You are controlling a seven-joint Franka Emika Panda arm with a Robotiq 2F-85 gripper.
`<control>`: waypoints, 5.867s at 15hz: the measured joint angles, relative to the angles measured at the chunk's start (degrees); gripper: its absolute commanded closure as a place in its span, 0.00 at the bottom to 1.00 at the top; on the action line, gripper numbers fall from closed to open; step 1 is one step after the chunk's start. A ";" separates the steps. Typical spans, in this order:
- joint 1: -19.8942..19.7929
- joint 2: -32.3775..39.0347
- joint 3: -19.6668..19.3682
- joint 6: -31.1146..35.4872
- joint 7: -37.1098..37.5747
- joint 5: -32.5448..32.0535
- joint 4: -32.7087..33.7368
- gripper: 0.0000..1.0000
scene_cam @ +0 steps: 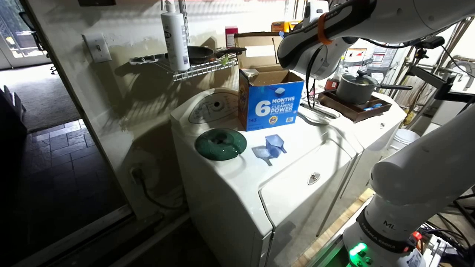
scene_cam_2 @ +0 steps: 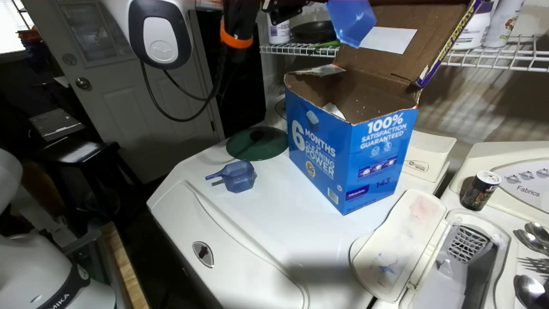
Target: Pour the contents in the blue item into the box
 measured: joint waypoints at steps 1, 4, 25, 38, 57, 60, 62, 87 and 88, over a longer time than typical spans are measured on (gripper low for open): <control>0.02 -0.13 -0.16 0.37 -0.08 -0.02 0.06 0.99; -0.44 -0.42 -0.36 0.34 -0.19 0.13 0.10 0.99; 16.87 -7.20 -19.48 -10.92 19.27 -9.56 1.98 0.99; 43.61 -24.57 -51.75 -15.78 30.09 -7.94 -1.26 0.99; 47.54 -29.97 -62.92 -15.13 68.19 -18.38 -10.72 0.99; 47.55 -29.65 -64.42 -15.13 71.36 -18.33 -11.81 0.99; 47.63 -29.38 -65.50 -15.14 73.03 -18.29 -12.51 0.99; 67.55 -26.28 -86.12 -13.06 79.63 -17.32 -14.91 0.99; 68.77 -26.27 -87.44 -12.48 79.66 -17.32 -14.91 0.99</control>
